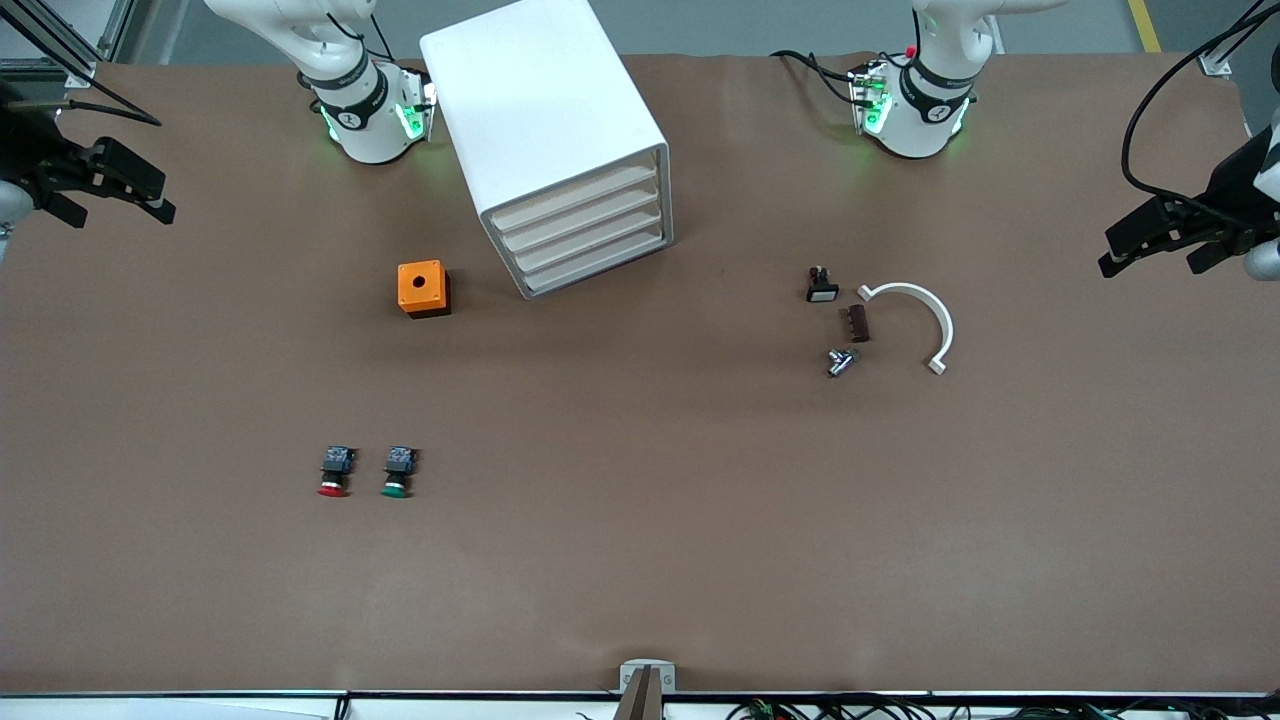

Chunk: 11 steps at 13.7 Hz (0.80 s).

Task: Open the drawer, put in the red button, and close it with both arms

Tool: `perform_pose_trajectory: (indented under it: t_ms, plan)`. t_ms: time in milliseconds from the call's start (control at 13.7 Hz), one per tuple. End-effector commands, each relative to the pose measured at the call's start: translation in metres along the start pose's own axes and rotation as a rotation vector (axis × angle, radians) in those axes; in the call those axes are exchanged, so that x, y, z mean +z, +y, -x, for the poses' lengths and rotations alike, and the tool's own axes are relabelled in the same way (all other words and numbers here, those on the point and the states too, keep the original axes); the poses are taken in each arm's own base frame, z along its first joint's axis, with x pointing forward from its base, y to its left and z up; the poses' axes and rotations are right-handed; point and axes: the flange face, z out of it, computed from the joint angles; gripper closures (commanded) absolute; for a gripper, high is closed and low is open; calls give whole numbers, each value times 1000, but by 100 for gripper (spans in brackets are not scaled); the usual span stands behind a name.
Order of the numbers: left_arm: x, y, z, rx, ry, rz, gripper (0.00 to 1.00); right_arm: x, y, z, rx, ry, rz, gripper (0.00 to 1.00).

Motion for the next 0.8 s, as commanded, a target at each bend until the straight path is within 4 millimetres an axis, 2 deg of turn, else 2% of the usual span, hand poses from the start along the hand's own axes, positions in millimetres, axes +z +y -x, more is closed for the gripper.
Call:
perform_pose_trajectory:
  t_ms: [0, 729]
  plan:
    - [-2, -2, 2, 19, -4, -21, 0, -2, 3, 7, 10, 10, 6, 0]
    - [8, 6, -1, 36, -28, -3, 0, -2, 3, 7, 10, 10, 6, 0]
